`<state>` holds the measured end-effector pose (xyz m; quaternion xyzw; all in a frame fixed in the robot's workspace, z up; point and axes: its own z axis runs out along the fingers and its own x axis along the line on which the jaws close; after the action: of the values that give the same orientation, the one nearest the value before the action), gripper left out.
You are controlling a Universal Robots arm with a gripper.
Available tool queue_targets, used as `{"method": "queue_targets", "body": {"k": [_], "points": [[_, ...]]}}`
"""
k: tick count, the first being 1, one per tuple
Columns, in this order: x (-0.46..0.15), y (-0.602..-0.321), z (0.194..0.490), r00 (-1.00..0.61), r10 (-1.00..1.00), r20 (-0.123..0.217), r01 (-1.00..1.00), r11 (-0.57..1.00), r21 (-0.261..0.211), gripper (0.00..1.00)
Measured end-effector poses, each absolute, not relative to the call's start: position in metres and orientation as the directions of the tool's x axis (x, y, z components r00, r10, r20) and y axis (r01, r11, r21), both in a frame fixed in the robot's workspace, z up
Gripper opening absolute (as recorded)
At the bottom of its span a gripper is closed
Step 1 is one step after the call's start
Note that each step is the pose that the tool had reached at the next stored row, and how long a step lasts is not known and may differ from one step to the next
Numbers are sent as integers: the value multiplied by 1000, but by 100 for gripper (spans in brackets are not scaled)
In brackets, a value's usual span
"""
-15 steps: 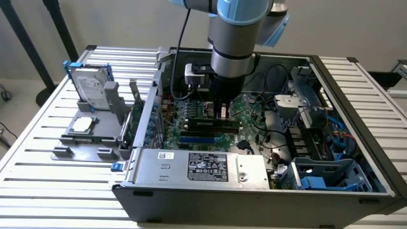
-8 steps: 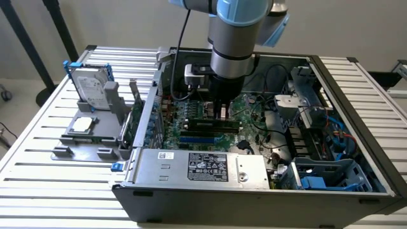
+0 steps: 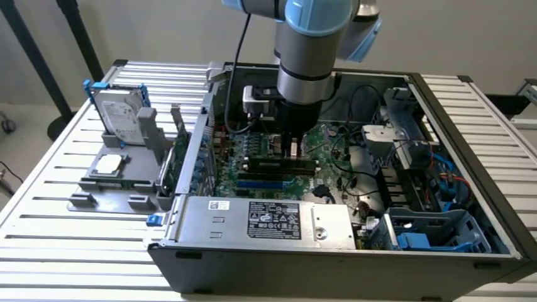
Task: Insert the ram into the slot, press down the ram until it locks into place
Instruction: 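Insert the ram into the slot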
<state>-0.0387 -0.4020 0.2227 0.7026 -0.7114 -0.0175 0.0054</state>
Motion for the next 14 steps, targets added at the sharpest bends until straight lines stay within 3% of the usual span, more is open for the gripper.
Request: {"method": "queue_targets", "body": {"k": [14], "points": [[-38,-401,220,-13,-1000,-17,-999,12,33,14]]}}
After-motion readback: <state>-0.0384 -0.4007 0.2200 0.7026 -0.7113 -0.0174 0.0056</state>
